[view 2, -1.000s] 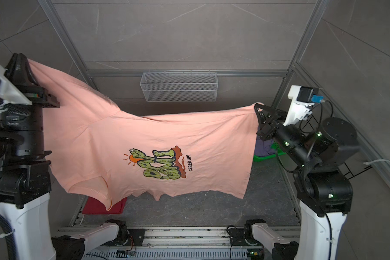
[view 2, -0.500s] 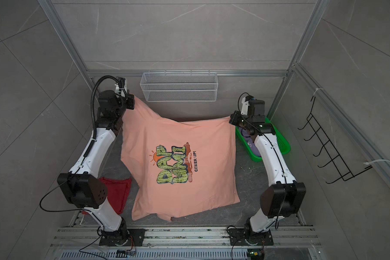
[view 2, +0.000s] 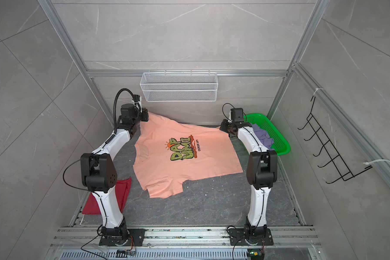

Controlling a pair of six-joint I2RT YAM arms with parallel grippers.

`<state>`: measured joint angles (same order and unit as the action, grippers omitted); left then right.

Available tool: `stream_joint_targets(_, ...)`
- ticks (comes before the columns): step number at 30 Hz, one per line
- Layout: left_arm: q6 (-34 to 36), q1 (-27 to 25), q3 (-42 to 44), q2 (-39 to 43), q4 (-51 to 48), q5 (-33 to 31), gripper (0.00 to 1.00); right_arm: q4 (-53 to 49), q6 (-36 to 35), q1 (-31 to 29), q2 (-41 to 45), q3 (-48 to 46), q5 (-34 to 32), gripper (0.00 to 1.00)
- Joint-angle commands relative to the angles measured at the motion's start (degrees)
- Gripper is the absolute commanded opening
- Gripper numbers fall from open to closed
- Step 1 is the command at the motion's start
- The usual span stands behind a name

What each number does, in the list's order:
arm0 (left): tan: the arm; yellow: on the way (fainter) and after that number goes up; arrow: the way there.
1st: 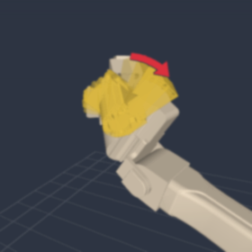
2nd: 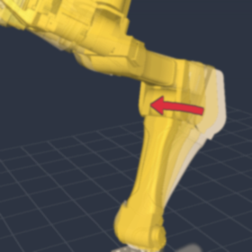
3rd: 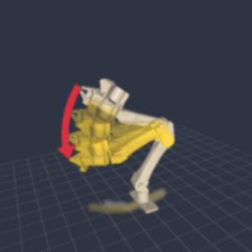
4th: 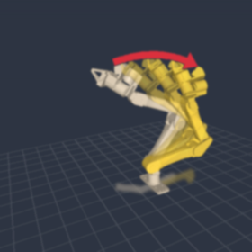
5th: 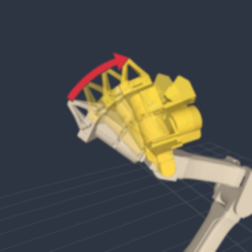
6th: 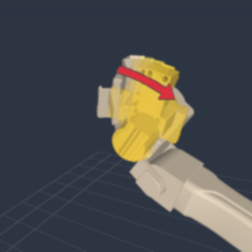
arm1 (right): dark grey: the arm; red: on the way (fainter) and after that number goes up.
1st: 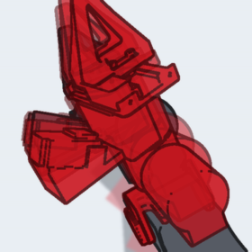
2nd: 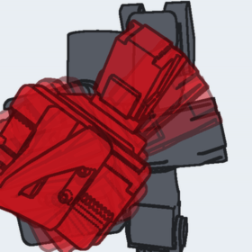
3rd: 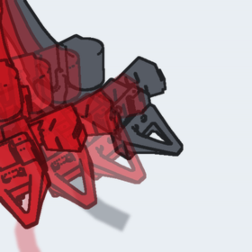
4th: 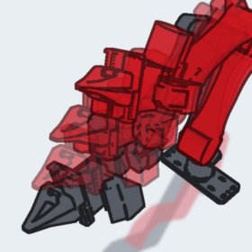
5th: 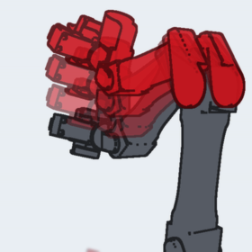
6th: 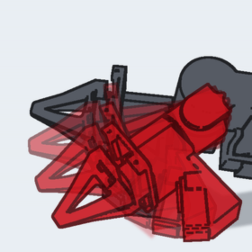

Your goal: Fold and stack the t-shirts

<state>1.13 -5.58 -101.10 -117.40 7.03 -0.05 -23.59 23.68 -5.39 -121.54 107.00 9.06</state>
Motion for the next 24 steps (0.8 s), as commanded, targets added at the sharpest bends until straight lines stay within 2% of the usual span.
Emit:
stream_joint_targets(1,-1.78,0.27,-5.51,-2.84,1.65,-3.53,0.39,0.32,0.59,-0.11,-3.54,6.23,-2.73,0.29)
stream_joint_targets(2,-1.46,0.22,-6.64,-3.54,0.89,-4.75,0.49,0.30,0.49,-0.06,-4.09,7.51,-2.81,0.36)
stream_joint_targets(4,-1.22,0.29,-10.11,-4.41,-2.47,-7.42,0.62,0.82,0.23,-0.03,-4.24,9.37,-3.07,0.44)
stream_joint_targets(5,-0.97,0.25,-10.95,-4.37,-3.48,-8.12,0.67,1.10,-0.10,-0.06,-3.80,9.42,-3.21,0.54)
stream_joint_targets(7,-0.54,0.31,-12.61,-3.78,-6.61,-10.27,0.73,1.85,-1.44,-0.08,-1.53,8.94,-3.57,0.59)
stream_joint_targets(11,-1.85,0.33,-10.78,0.29,-11.12,-12.56,0.75,1.78,-2.85,-0.04,4.30,4.46,-4.16,0.61)
stream_joint_targets(15,-12.02,0.32,-4.71,8.02,-17.68,-9.92,0.75,-0.43,-1.92,-0.06,10.78,-4.12,-3.17,0.60)
stream_joint_targets(19,-25.84,-0.81,6.72,16.93,-23.00,-4.77,0.75,-1.07,-1.62,0.02,17.53,-16.00,-5.46,0.63)
stream_joint_targets(21,-29.69,-2.97,12.31,21.23,-26.62,-5.99,0.76,-1.79,-1.31,0.11,19.91,-20.84,-6.93,0.65)
stream_joint_targets(24,-33.19,-8.23,22.15,28.18,-29.86,-7.64,0.76,-0.79,-0.39,0.20,22.27,-28.06,-5.25,0.65)
